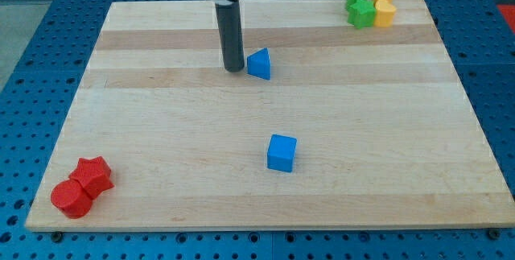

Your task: Put the triangle on the left side of green circle

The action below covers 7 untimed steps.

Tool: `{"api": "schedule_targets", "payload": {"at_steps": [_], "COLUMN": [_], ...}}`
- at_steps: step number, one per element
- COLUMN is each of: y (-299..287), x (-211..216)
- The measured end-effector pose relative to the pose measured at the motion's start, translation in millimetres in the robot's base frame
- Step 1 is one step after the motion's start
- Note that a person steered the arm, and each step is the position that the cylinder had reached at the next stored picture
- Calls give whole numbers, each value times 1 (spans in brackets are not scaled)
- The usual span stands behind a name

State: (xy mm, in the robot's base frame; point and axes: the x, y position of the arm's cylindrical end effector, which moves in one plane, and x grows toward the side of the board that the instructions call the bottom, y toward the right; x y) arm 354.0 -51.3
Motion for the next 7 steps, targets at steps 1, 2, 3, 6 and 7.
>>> {"api": "schedule_targets", "payload": {"at_steps": [1, 2, 3, 6, 7], "y": [-6, -33, 5, 32, 29], "x": [12, 59, 58, -5, -30]}}
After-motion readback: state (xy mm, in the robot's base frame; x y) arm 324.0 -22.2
